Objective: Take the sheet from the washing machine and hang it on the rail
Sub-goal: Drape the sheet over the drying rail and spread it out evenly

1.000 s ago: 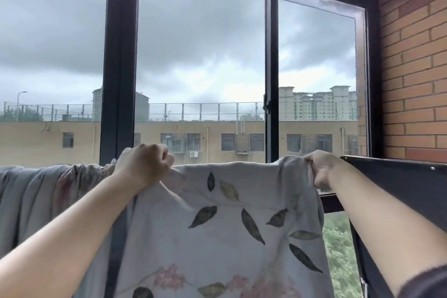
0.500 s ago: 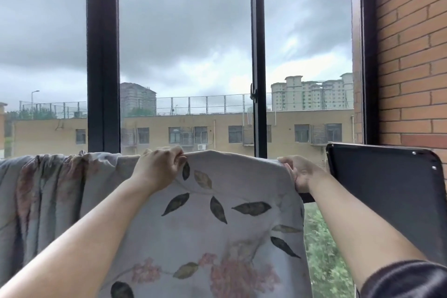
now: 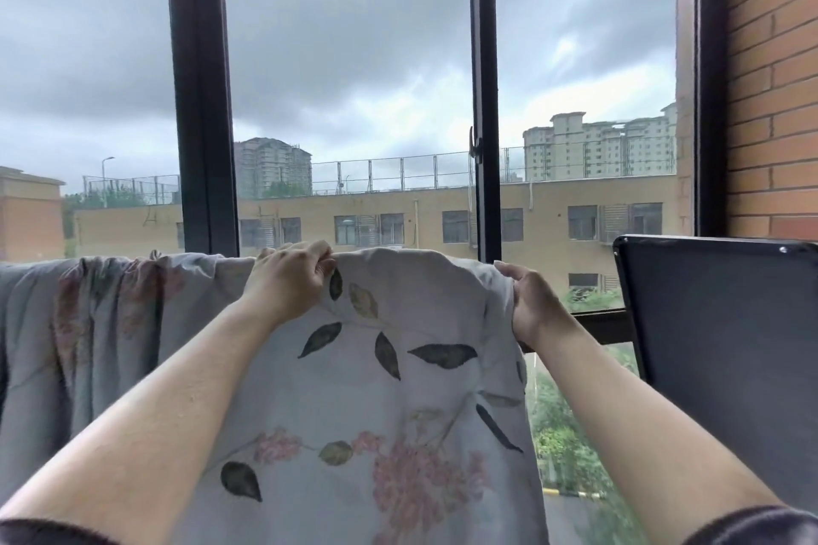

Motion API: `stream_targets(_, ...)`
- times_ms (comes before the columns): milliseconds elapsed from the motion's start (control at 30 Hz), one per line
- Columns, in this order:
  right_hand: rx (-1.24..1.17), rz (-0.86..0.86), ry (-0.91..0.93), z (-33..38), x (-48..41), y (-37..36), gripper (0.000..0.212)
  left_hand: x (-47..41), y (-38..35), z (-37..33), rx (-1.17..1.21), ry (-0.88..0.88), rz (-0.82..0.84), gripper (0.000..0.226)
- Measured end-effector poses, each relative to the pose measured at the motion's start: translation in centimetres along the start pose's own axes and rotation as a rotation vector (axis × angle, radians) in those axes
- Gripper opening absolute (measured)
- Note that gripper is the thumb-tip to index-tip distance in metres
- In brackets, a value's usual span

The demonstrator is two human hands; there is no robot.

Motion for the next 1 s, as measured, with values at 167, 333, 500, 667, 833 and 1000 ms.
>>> stream_targets(167,-0.198,-0.091,0.259,5.2,-0.7,0.3,0.066,0.1,0.1,-0.3,0.012,0.003,0.007,0.020)
stream_targets(333,0.014,-0.343,0.318,6.8,-1.8,2.0,0.039,0.0,0.0,-0.7,0.007,0.001,0.013,0.019)
stream_targets(500,0.696,-0.166,-0.047,3.3,-0.5,2.4,0.010,0.1,0.2,0.1,0.017,0.009,0.006,0.019)
stream_targets(667,0.792,-0.325,0.261,6.0,-0.6,3.1,0.016,-0.1,-0.1,-0.2,0.000,0.008,0.017,0.021)
stream_targets(833,0.743,-0.279,0.140,6.5,-0.5,3.0,0.017,-0.1,-0.1,-0.5,0.013,0.023,0.010,0.026)
stream_targets(1000,0.647,-0.044,-0.153,4.3,0.6,1.7,0.017,-0.7,0.5,-0.4,0.213,0.158,-0.072,0.019)
Point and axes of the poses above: each hand's wrist, its own x-axis away from the middle knuckle, its own y-axis out of the back of the hand, z = x × y, the point moved 8 cm from there along -x, towards the middle knuckle, and after that the axes turned 13 degrees about -z, right-handed, at the moved point
